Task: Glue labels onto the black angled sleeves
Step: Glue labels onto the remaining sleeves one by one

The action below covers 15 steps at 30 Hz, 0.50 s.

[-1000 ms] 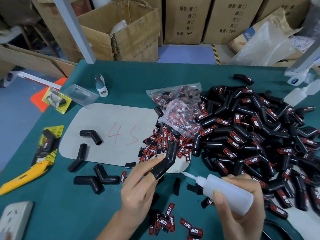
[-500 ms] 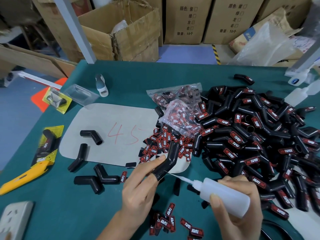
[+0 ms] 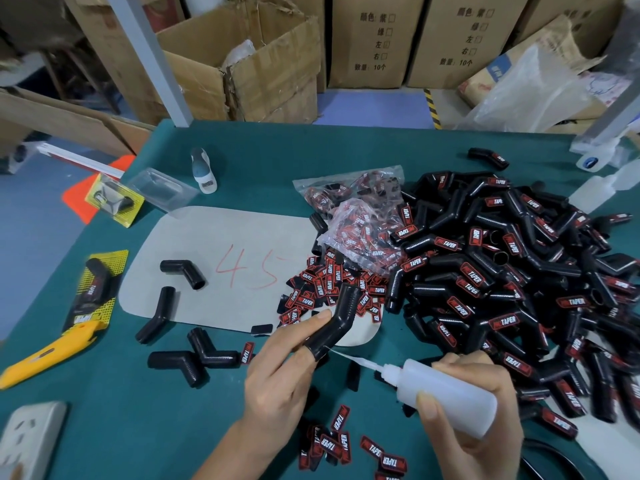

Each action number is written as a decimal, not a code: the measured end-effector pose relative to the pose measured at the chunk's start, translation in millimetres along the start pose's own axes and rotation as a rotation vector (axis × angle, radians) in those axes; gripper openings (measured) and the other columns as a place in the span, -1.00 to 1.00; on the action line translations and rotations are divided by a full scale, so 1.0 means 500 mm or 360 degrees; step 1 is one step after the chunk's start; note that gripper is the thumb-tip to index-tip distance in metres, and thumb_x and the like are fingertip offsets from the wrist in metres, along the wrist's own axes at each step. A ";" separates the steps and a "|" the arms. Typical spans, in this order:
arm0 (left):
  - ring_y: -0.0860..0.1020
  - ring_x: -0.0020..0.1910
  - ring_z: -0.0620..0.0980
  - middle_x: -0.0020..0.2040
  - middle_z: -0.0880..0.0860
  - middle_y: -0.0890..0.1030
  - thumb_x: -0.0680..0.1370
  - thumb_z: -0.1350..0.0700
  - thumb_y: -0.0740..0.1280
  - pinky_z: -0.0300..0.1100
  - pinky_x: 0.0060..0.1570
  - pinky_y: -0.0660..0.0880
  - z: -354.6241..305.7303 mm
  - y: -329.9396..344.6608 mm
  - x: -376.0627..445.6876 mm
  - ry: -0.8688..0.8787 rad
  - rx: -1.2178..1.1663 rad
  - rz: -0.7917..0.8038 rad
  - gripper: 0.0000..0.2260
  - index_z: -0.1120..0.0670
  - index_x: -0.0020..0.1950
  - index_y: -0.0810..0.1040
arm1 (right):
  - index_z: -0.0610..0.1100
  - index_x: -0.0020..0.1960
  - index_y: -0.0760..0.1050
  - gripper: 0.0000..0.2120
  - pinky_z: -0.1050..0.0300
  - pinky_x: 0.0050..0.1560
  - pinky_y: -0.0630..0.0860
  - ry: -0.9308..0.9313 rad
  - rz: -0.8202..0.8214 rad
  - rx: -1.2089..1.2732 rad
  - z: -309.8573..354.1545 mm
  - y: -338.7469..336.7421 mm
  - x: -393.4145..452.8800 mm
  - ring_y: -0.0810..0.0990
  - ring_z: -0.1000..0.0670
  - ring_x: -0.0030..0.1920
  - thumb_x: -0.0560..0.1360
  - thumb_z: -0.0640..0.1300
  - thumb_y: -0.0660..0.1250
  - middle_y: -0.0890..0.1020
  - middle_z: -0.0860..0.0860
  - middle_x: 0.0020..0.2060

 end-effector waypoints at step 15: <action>0.65 0.20 0.06 0.32 0.13 0.62 0.61 0.42 0.30 -0.17 0.17 0.54 -0.008 0.000 0.008 -0.0031 0.0102 0.0007 -0.82 0.39 -0.06 0.70 | 0.19 0.11 0.56 -0.67 0.09 -0.19 0.56 0.0177 0.0120 0.0417 -0.001 -0.021 -0.048 0.58 -0.01 -0.11 0.39 -0.09 0.43 0.55 0.13 -0.12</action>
Point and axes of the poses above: each hand's wrist, its own x-axis towards the middle knuckle, its own y-axis out of the palm, z = x × y, the point moved 8 cm from there along x, towards the middle knuckle
